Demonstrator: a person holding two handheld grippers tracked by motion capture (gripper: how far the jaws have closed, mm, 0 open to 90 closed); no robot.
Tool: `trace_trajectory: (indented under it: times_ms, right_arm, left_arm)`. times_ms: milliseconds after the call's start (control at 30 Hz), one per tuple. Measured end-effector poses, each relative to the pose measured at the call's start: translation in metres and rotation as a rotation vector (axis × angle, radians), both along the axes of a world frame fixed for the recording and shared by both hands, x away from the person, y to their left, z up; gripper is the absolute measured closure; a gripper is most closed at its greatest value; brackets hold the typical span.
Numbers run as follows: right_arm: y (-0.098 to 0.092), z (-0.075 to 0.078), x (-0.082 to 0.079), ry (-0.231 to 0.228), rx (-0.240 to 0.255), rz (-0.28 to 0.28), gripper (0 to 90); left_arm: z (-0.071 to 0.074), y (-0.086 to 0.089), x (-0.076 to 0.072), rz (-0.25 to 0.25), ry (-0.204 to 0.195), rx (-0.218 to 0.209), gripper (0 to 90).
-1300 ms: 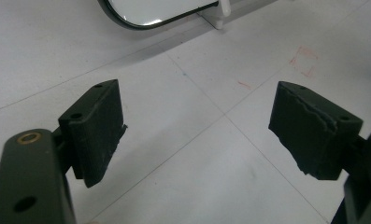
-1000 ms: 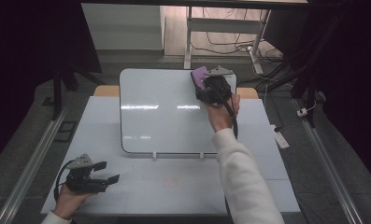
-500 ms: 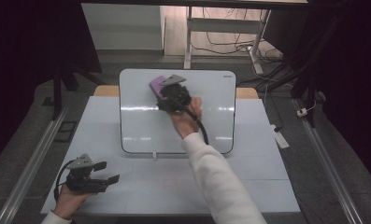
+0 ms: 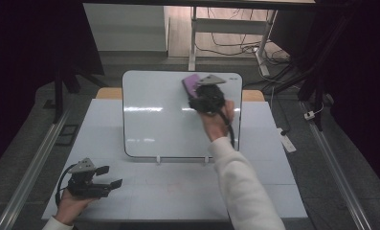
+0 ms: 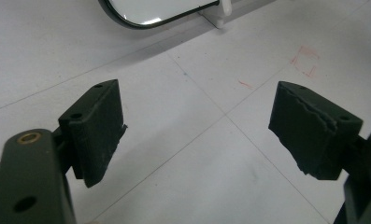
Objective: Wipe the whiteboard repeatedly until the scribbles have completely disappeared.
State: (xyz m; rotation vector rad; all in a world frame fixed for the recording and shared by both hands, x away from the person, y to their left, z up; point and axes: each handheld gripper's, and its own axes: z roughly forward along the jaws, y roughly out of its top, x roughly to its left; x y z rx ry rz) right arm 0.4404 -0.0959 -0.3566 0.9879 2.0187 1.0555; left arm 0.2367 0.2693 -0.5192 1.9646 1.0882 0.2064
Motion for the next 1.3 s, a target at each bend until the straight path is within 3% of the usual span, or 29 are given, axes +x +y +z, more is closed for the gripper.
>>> trace_trajectory:
  times_ms: [33, 133, 300, 433, 533, 800, 1000, 1300]
  right_arm:
    - [-0.017, 0.000, 0.001, 0.006, 0.024, -0.026, 40.9]
    - [-0.043, -0.002, -0.001, 0.008, 0.046, -0.061, 40.9]
    - [-0.061, -0.008, -0.009, 0.023, 0.059, -0.059, 40.8]
    - [-0.070, -0.006, -0.030, 0.006, 0.108, 0.014, 40.8]
    - [-0.076, -0.012, -0.049, 0.020, 0.139, 0.078, 40.8]
    - [-0.101, -0.052, -0.101, 0.088, 0.162, 0.221, 40.8]
    - [-0.110, -0.070, -0.117, 0.124, 0.155, 0.289, 40.8]
    - [-0.105, -0.086, -0.129, 0.167, 0.123, 0.427, 40.7]
  left_arm:
    - [0.000, 0.000, 0.000, 0.000, 0.000, 0.000, 18.5]
    - [0.000, -0.001, 0.000, 0.000, 0.001, 0.003, 18.5]
    - [0.001, -0.002, 0.001, 0.003, -0.001, 0.003, 18.5]
    - [0.001, -0.001, 0.001, 0.007, -0.001, 0.003, 18.5]
    - [0.001, -0.002, 0.002, 0.007, -0.001, 0.004, 18.5]
    - [0.004, -0.005, 0.003, -0.010, -0.013, -0.010, 18.3]
    - [0.007, -0.010, 0.006, -0.027, -0.027, -0.020, 18.3]
    - [0.017, -0.024, 0.014, -0.087, -0.062, -0.007, 18.5]
